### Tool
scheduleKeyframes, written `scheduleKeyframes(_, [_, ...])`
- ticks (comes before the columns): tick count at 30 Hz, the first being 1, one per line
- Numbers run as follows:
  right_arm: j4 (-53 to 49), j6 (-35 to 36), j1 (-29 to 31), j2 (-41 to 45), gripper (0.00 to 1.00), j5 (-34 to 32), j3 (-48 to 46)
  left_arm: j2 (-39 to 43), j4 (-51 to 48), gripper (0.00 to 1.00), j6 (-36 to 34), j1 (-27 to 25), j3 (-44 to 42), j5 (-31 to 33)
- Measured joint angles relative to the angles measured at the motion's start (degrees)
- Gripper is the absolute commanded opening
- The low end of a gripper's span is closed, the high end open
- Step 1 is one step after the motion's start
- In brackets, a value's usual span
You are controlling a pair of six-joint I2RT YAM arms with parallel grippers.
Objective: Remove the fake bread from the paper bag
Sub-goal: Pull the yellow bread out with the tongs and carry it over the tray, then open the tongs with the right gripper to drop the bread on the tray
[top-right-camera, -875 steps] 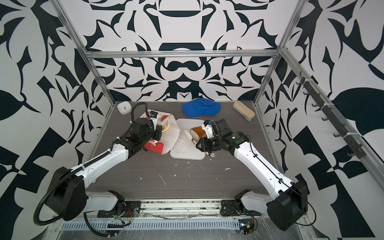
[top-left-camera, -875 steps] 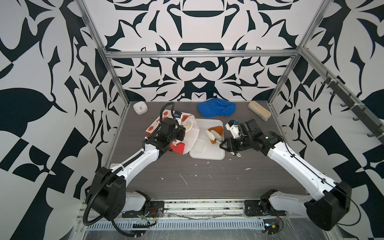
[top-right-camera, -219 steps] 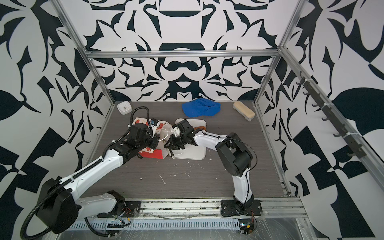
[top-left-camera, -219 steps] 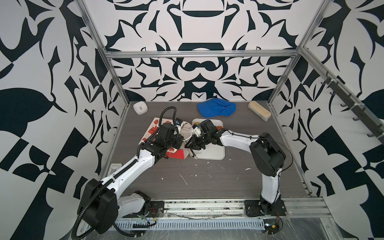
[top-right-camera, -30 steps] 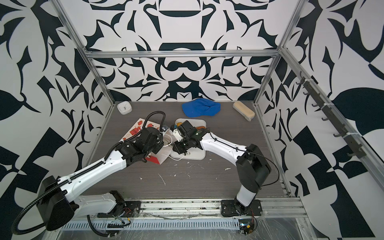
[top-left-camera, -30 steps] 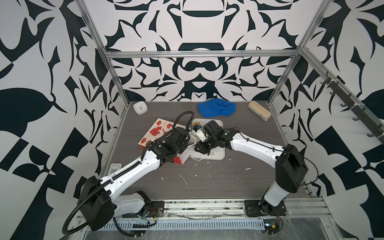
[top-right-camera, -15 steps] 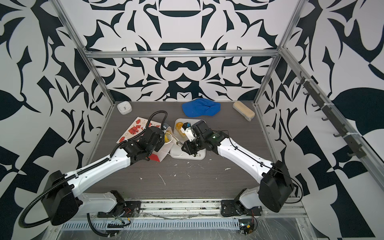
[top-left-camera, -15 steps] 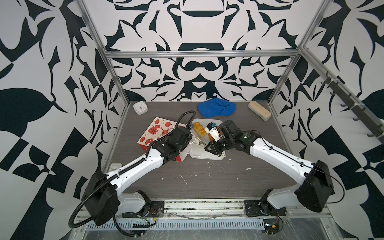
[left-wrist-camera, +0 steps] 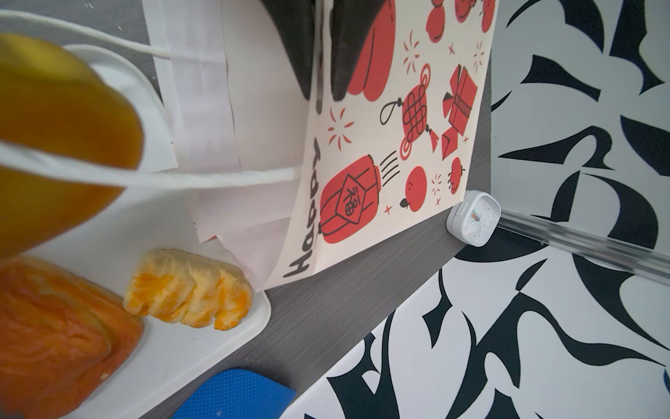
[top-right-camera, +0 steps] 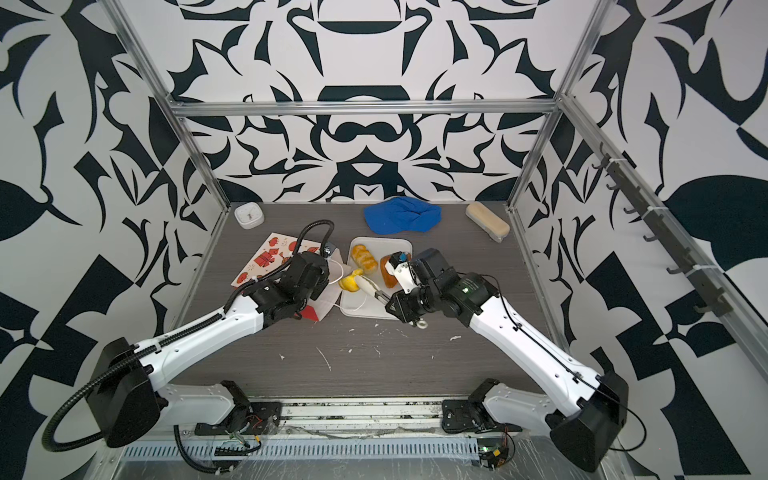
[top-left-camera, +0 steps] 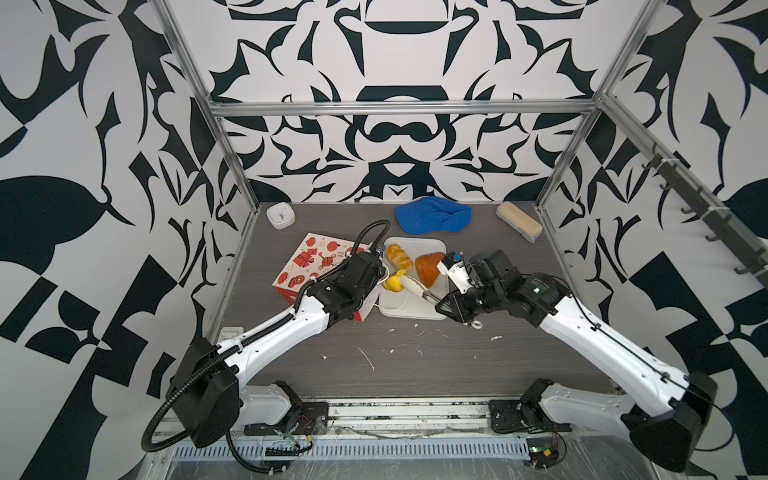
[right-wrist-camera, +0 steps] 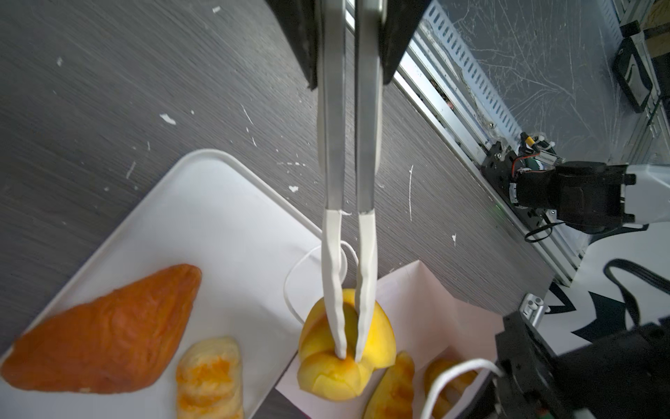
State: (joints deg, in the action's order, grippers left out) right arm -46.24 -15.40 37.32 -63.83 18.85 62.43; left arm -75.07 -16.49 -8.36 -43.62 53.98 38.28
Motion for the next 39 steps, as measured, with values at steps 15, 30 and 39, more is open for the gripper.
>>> scheduleKeyframes(15, [-13.86,-1.36,-2.03,-6.84,0.22,-5.38,3.10,6.25,0.39,0.12,3.21,0.22,-4.87,2.51])
scheduleKeyframes(30, [-15.85,0.00,-3.15,-21.57,0.36,-6.64,14.27,9.55,2.54,0.12,4.52,0.22,-8.66,2.78])
scheduleKeyframes(39, [-12.70,0.31,-3.87,-25.05,0.40,-7.34,15.06,10.27,3.76,0.12,4.96,0.22,-9.73,2.16])
